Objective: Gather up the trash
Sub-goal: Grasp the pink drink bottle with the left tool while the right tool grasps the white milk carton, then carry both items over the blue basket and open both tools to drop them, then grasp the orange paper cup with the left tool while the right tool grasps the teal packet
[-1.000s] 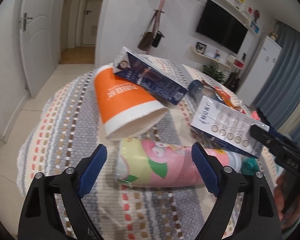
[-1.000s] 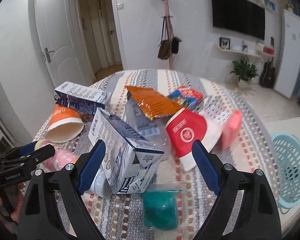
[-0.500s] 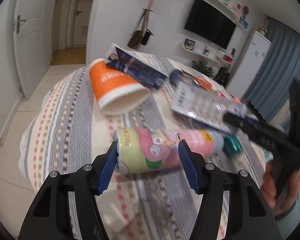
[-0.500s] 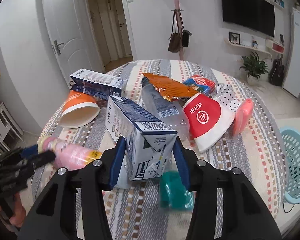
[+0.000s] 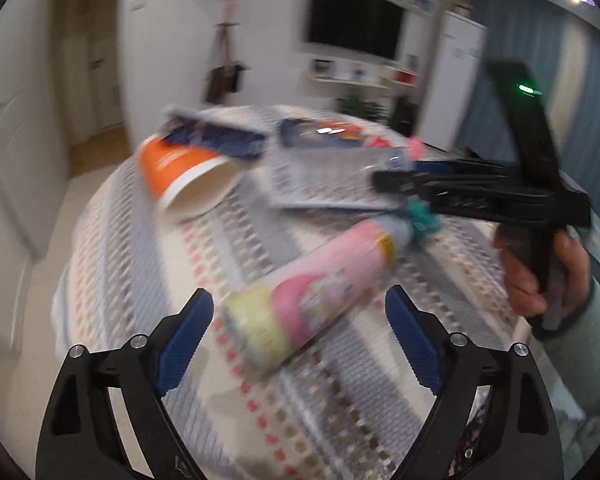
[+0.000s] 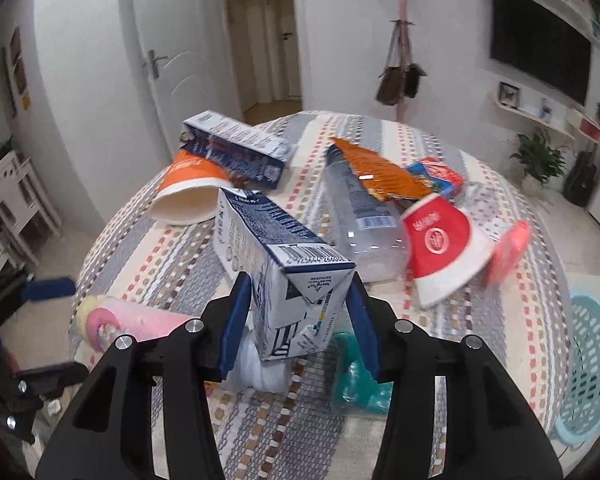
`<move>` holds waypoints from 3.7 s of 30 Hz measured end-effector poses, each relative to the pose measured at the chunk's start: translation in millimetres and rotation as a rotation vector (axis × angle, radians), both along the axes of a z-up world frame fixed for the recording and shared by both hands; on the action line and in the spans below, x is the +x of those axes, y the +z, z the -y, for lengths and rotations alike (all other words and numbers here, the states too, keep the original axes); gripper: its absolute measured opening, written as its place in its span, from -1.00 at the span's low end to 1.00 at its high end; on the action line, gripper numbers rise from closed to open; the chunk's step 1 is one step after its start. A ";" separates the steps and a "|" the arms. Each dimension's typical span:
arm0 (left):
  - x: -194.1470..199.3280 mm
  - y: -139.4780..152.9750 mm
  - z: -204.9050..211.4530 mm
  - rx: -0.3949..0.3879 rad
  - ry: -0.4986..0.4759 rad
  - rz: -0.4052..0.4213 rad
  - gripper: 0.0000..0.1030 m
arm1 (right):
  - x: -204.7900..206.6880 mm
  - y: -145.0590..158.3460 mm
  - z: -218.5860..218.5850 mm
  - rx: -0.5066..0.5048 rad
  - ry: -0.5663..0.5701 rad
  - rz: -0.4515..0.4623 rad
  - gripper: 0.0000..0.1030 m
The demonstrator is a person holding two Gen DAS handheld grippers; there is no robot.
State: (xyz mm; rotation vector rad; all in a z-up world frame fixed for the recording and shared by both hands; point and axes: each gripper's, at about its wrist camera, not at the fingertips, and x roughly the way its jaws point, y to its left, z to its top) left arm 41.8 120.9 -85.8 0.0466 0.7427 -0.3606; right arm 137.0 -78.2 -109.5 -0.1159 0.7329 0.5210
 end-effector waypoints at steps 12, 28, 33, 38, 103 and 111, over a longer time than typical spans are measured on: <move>41.6 -21.1 47.2 0.130 -0.179 -0.065 0.55 | 30.5 -14.3 -17.1 0.013 0.107 -0.140 0.14; 45.7 -35.3 61.7 0.024 -0.132 -0.140 -0.09 | 14.7 16.5 9.7 0.135 0.066 -0.053 -0.31; 36.7 -15.6 58.6 -0.067 -0.080 -0.071 -0.09 | 2.2 39.1 42.6 0.156 -0.025 0.037 -0.31; 41.1 16.7 79.3 -0.108 -0.087 0.016 -0.09 | -10.9 60.1 95.9 0.168 -0.174 0.125 -0.31; 133.8 46.1 314.8 -0.184 -0.246 0.011 0.00 | -21.1 8.5 330.2 0.135 -0.882 0.021 0.01; 101.2 72.7 200.7 -0.193 -0.023 0.134 0.18 | -25.1 37.0 244.6 0.138 -0.673 0.115 0.12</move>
